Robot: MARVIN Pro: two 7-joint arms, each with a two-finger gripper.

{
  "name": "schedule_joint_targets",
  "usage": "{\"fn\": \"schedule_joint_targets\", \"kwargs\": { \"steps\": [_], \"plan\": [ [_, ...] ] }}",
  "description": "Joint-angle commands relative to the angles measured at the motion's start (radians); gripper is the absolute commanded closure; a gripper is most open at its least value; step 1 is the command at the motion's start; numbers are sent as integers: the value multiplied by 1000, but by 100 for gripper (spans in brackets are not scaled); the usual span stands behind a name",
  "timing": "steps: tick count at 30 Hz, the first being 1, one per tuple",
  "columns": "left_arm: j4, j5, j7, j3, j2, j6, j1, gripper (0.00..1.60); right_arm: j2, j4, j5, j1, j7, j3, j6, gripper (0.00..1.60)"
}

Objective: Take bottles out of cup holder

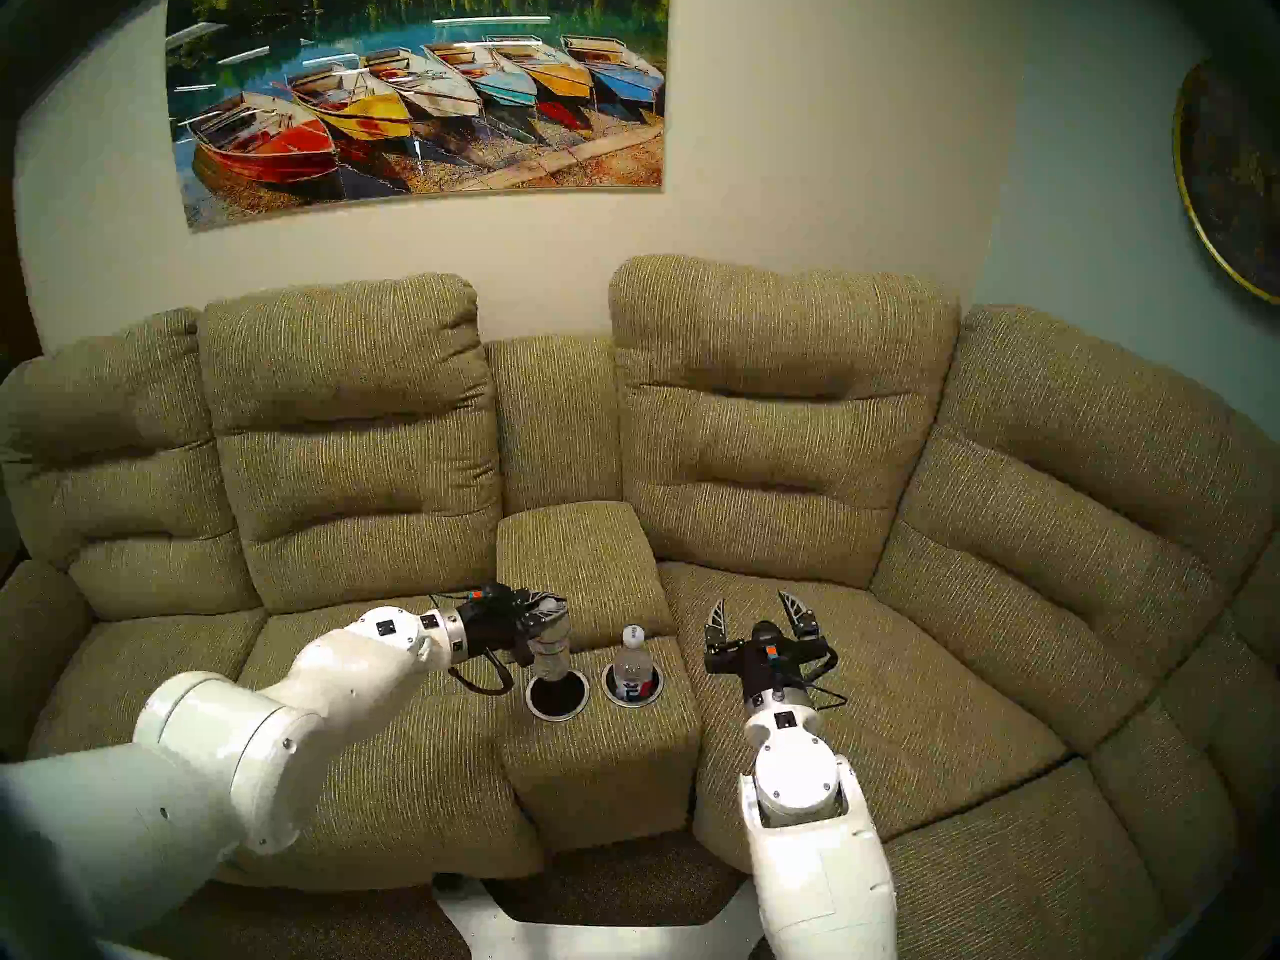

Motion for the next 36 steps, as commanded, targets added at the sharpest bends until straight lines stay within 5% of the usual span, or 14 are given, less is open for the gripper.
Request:
{"fn": "schedule_joint_targets", "kwargs": {
  "steps": [1, 9, 20, 30, 36],
  "plan": [
    [-90, -75, -107, -57, 23, -65, -21, 160, 2, -20, -2, 8, 2, -3, -5, 0],
    [-189, -115, -182, -100, 73, -76, 5, 160, 3, -20, -2, 8, 2, -3, -5, 0],
    [-320, -158, -171, -175, 171, -11, 81, 160, 3, -21, -1, 8, 2, -3, -5, 0],
    [-426, -159, -109, -225, 186, 125, 209, 160, 4, -24, -1, 6, 3, -4, -3, 0],
    [-448, -104, -30, -214, 184, 94, 278, 160, 4, -25, -1, 6, 4, -4, -3, 0]
  ]
}}
